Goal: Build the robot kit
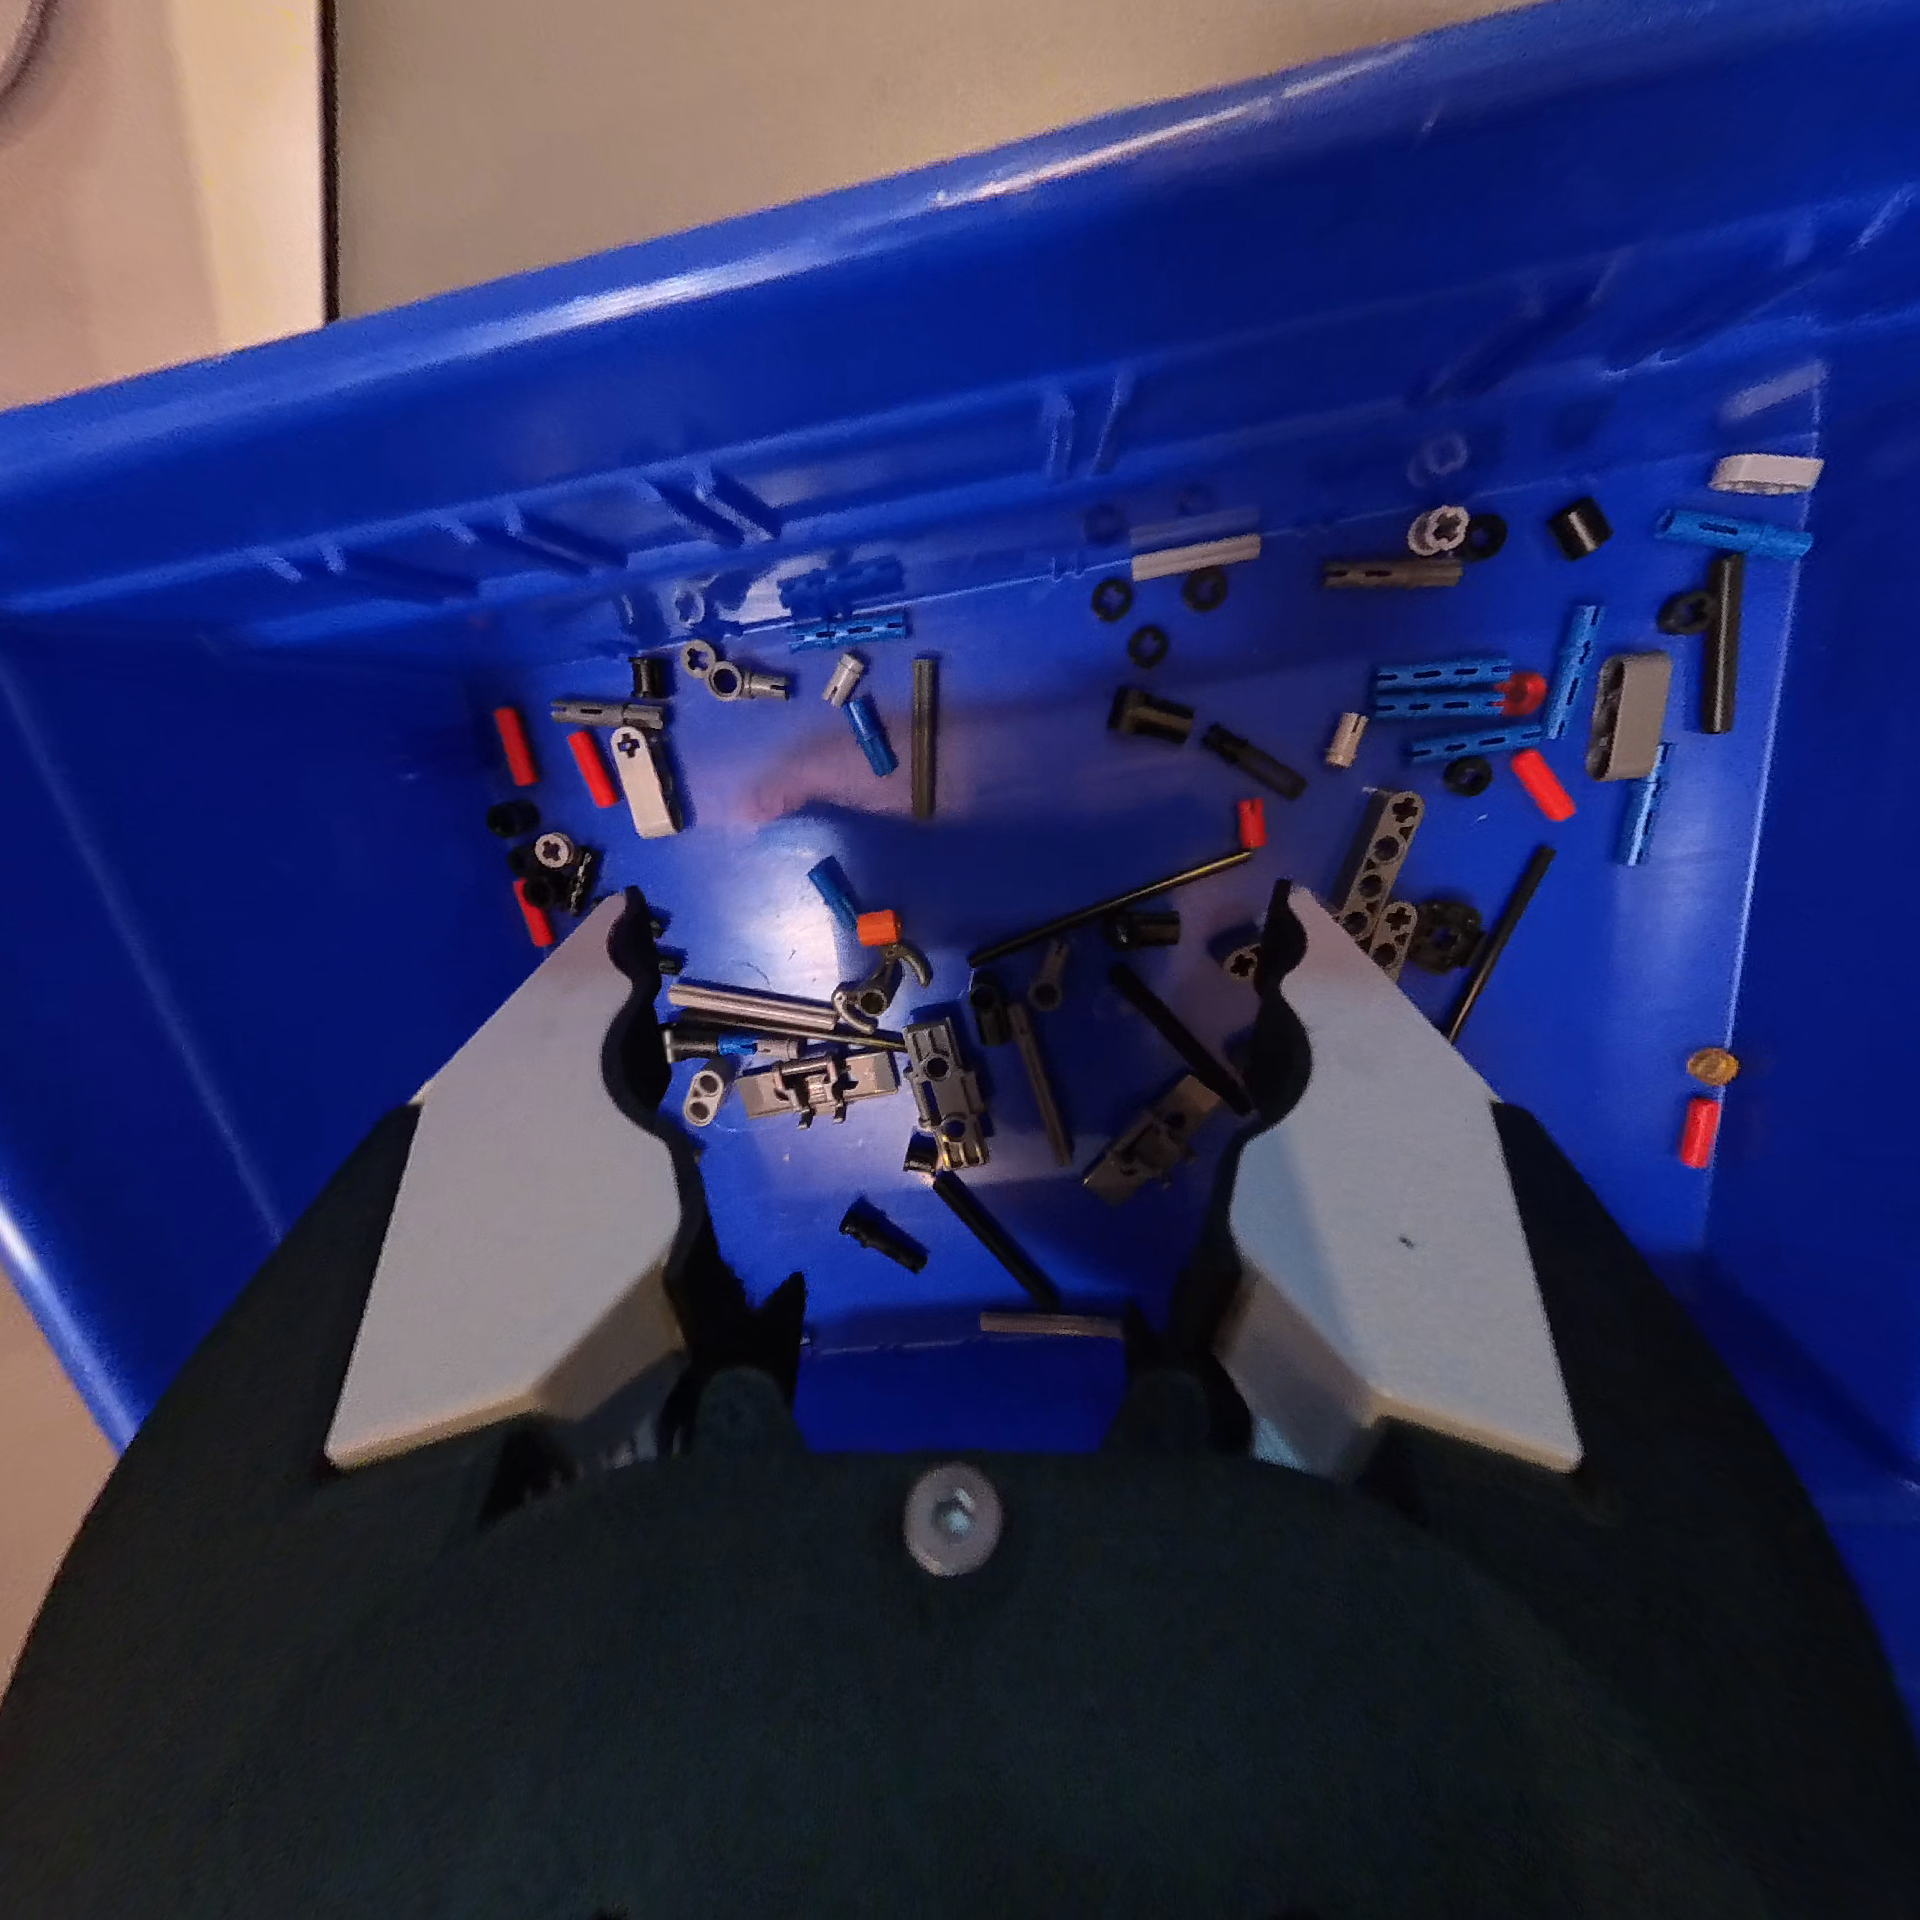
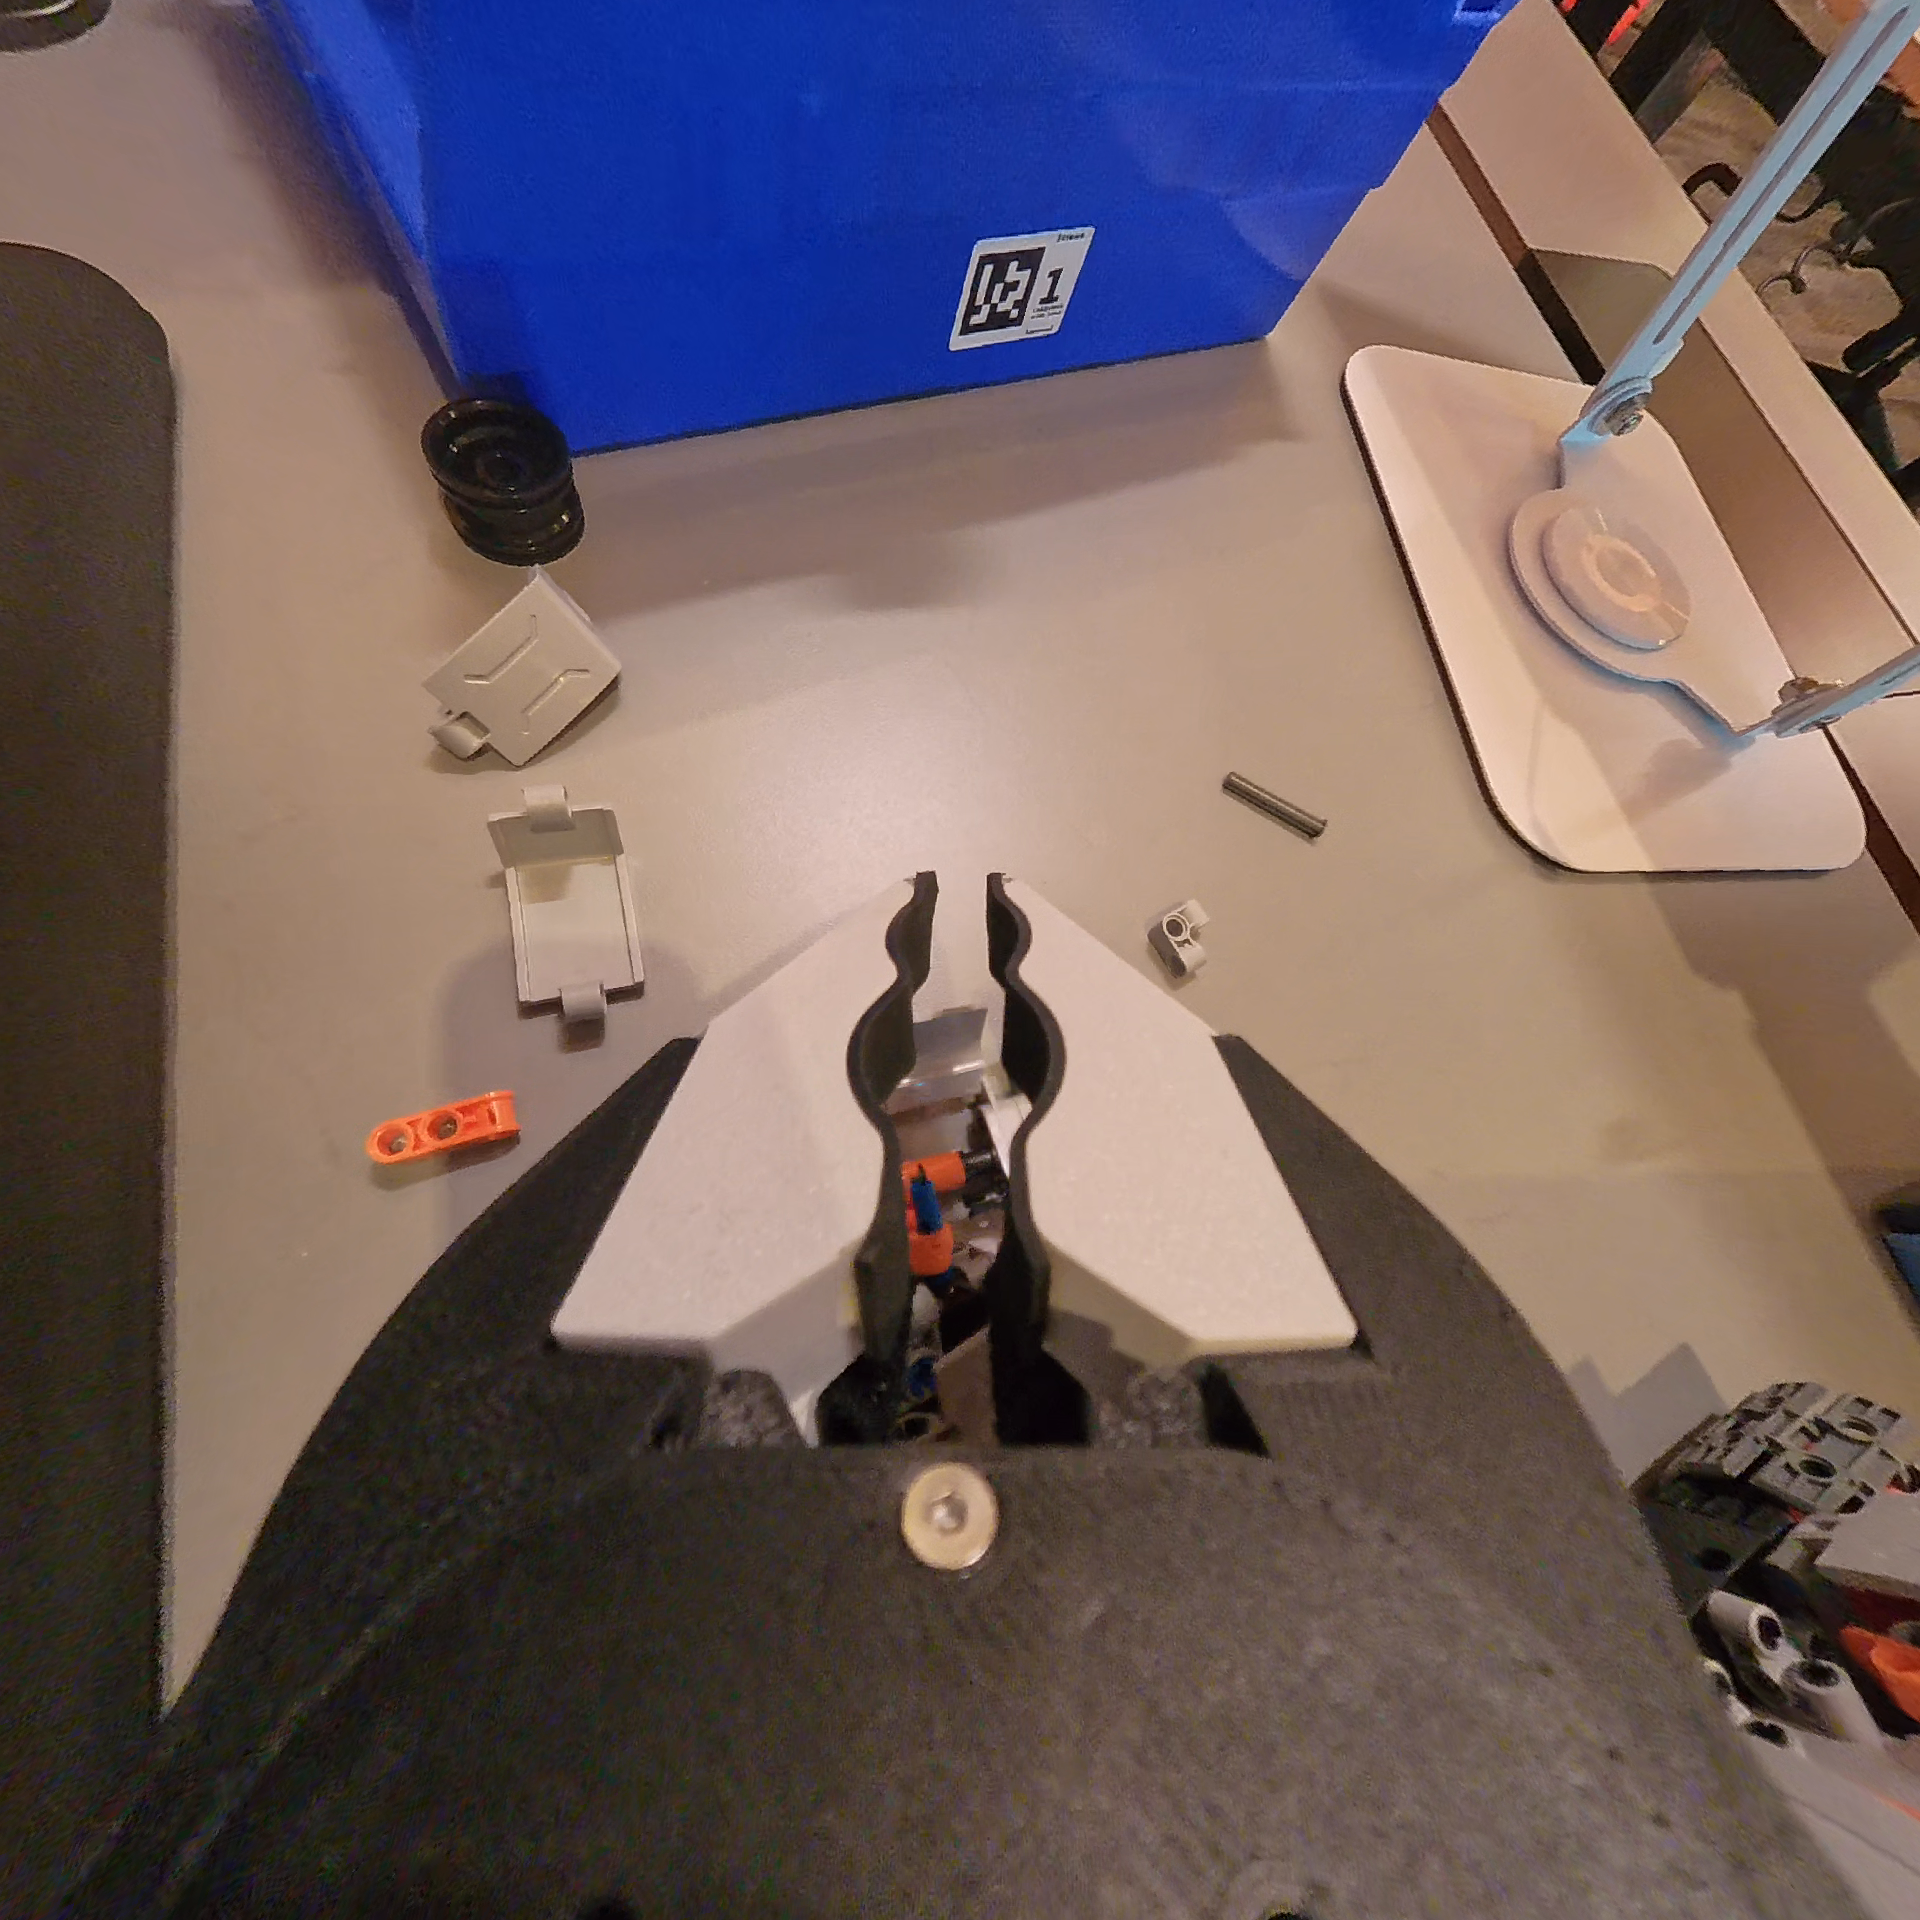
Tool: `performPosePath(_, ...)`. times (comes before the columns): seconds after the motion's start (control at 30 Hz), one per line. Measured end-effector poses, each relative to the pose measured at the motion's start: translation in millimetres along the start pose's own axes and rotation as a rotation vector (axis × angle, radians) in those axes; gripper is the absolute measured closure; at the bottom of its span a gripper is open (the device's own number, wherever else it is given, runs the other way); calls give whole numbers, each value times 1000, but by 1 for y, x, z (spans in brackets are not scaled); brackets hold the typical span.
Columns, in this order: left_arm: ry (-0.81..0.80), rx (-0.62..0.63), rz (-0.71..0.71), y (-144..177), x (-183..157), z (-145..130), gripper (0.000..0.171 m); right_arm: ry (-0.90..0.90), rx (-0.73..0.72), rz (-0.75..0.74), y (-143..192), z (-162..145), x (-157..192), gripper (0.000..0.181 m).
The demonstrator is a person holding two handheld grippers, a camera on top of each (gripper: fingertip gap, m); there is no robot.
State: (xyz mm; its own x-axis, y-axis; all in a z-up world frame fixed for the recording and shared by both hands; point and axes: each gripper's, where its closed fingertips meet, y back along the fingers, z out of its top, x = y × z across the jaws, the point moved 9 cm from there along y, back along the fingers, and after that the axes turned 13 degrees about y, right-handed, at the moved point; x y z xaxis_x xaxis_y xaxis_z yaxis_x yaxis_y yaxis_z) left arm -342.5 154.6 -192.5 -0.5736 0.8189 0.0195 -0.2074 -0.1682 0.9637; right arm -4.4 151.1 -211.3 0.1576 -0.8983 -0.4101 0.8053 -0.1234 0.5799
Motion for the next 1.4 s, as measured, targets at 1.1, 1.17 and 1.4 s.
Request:
performPosePath(1.1,-27,-164,96,32,0,16,80,-247,-382,-578,128,-9,-56,177)
performPosePath(1.17,-33,-162,91,33,-3,18,80,-266,-412,-592,136,-12,-57,177)
performPosePath(1.4,-62,-155,92,34,-10,21,80,-281,-413,-628,156,-17,-58,171)
